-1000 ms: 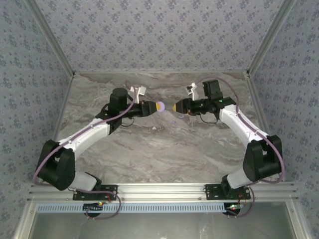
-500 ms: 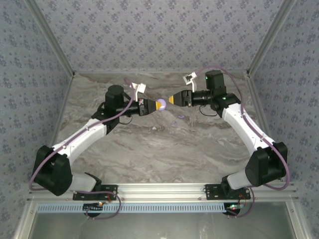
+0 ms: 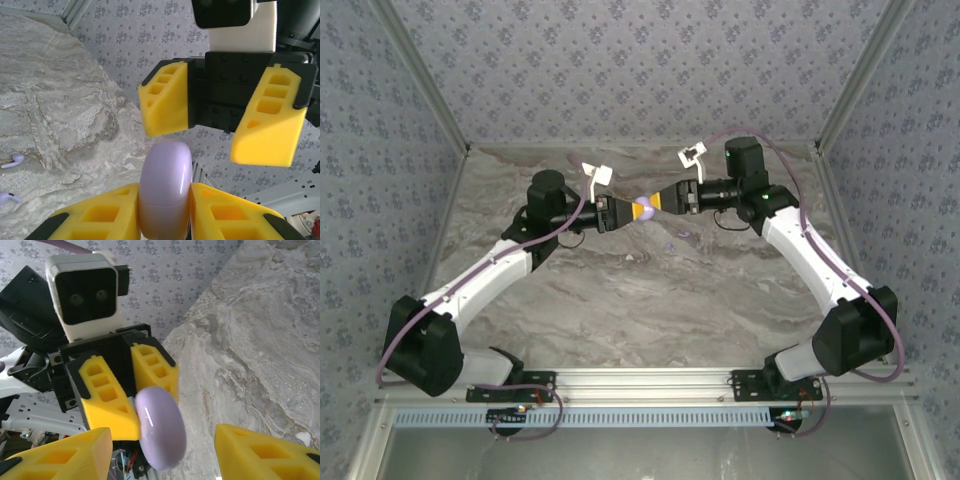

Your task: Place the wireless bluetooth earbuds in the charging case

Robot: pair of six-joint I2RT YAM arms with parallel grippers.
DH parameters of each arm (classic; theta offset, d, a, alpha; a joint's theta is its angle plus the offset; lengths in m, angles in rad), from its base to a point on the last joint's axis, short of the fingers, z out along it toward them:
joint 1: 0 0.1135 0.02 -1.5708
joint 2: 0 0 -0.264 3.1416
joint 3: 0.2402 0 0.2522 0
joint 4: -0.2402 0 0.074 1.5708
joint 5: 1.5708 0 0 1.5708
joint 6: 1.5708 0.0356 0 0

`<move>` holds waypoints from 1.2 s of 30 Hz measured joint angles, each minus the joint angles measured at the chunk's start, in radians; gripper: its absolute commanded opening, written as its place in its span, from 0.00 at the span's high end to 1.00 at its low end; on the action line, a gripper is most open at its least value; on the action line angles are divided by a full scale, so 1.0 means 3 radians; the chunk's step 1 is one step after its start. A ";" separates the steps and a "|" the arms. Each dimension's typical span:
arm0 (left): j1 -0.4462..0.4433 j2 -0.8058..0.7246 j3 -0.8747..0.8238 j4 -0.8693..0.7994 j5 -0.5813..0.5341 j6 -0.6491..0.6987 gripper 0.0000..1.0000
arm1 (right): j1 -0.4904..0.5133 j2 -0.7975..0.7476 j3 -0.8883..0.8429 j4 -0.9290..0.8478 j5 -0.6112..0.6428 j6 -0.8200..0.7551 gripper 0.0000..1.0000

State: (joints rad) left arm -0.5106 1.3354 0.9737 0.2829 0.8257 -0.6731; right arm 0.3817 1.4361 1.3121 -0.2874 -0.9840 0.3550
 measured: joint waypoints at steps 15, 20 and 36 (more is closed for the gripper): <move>0.0000 -0.0064 -0.0001 0.0018 0.0003 0.0000 0.72 | 0.0095 0.0125 0.0050 -0.0014 -0.0032 -0.0028 0.56; -0.0006 -0.0064 -0.0001 0.0018 0.0003 0.0000 0.72 | 0.0134 0.0125 0.0065 -0.0041 -0.0065 -0.0048 0.61; -0.0005 -0.0065 0.0031 -0.0072 0.0081 0.0104 0.60 | 0.0139 0.0132 0.0188 -0.0277 -0.0080 -0.0158 0.76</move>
State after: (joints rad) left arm -0.5121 1.3159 0.9829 0.2611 0.8501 -0.6418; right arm 0.4232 1.4757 1.3685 -0.3706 -1.0080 0.3077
